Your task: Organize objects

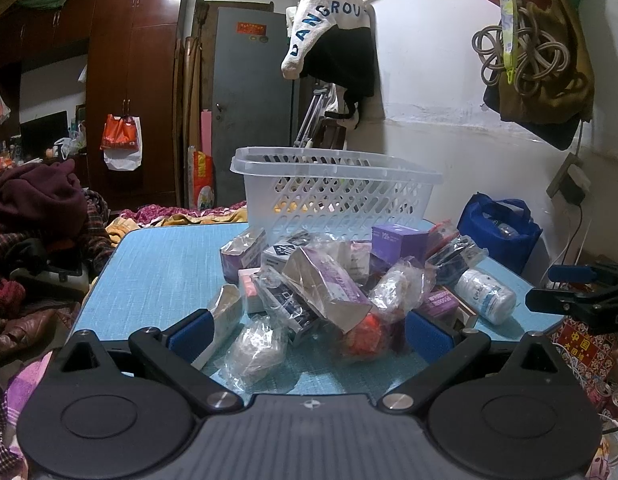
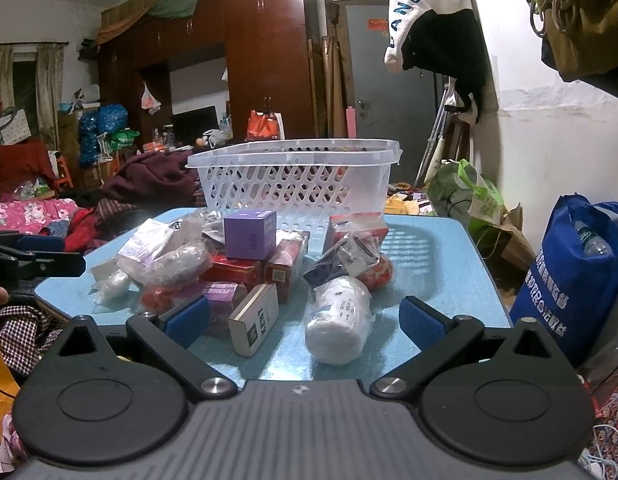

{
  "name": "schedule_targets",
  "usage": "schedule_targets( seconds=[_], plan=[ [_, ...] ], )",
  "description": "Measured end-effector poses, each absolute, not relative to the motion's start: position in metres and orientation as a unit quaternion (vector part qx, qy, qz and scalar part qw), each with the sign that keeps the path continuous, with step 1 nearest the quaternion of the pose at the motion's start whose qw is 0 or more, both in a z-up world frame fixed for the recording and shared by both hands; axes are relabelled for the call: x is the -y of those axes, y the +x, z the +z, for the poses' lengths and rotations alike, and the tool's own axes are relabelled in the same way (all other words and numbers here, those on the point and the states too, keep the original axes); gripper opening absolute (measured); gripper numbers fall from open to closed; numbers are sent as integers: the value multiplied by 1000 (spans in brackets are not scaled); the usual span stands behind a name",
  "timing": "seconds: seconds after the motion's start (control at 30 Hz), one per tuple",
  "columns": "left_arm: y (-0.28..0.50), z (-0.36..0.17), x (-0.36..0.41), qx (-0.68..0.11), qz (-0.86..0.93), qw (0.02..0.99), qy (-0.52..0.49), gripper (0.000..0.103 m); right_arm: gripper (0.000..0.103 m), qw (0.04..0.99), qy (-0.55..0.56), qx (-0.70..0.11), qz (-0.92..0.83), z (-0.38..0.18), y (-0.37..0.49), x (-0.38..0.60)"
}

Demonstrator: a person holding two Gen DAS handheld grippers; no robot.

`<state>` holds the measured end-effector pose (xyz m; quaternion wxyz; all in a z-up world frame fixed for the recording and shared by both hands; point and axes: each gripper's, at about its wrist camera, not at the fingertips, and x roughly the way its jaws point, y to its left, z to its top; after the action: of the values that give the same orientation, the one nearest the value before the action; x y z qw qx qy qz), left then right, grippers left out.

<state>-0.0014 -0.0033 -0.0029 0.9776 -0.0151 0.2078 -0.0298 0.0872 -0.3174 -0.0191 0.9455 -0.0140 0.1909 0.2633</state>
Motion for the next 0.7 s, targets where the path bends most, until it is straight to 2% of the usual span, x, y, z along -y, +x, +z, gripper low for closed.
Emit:
schedule_targets(
  seconds=[0.3,0.5,0.63,0.7],
  plan=[
    [-2,-5,1,-194,-31,980,-16,103,103,946,-9,-184,266,-20,88,319],
    [-6,-1,-10,-145,16,989,-5,103,103,964,-45,-117,235,-21,80,318],
    [-4,-13,-34,-144,18,989,-5,102,103,960,-4,-138,244,-25,92,330],
    [-2,-23,-43,-156,5,988,-11,99,103,957,14,-151,249,-31,98,337]
  ],
)
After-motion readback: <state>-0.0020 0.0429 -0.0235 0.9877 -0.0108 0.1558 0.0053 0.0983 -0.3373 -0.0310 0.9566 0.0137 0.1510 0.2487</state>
